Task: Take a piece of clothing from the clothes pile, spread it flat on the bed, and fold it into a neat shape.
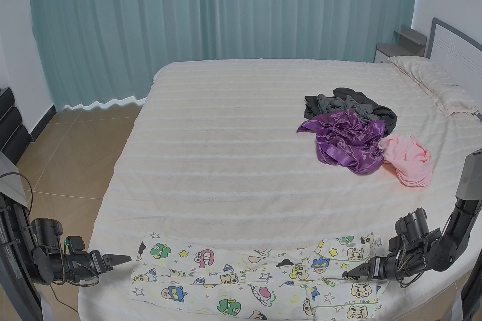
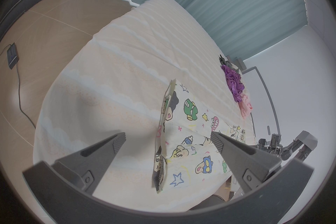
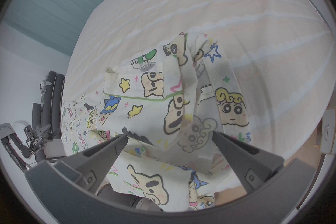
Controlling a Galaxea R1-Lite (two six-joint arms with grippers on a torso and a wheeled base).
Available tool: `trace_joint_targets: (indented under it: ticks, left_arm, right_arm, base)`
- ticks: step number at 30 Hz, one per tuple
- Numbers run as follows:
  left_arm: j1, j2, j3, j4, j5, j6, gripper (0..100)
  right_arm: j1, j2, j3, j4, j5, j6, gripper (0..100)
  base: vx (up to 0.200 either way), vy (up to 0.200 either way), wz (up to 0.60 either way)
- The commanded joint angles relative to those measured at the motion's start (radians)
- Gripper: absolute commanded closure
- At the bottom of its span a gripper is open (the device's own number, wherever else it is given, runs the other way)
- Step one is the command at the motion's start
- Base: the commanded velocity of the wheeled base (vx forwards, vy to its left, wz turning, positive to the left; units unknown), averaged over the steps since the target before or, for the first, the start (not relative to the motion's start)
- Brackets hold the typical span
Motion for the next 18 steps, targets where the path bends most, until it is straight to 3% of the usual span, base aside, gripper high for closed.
trace_joint_targets:
  ticks: [1, 17, 18]
  left_arm:
    - [0.001, 0.003, 0.018, -0.001, 0.000, 0.000, 0]
    - [0.001, 0.003, 0.016, -0.001, -0.002, 0.000, 0]
    - [0.001, 0.003, 0.016, -0.001, -0.002, 0.000, 0]
  right_arm:
    - [0.004, 0.019, -0.023, -0.027, 0.003, 0.037, 0]
    - [0.007, 0.154, -0.048, -0.150, -0.009, 0.052, 0]
    - [0.006, 0.160, -0.051, -0.160, -0.009, 0.052, 100]
  base:
    - [0.000, 0.000, 0.00]
    - [0.000, 0.000, 0.00]
    - [0.000, 0.000, 0.00]
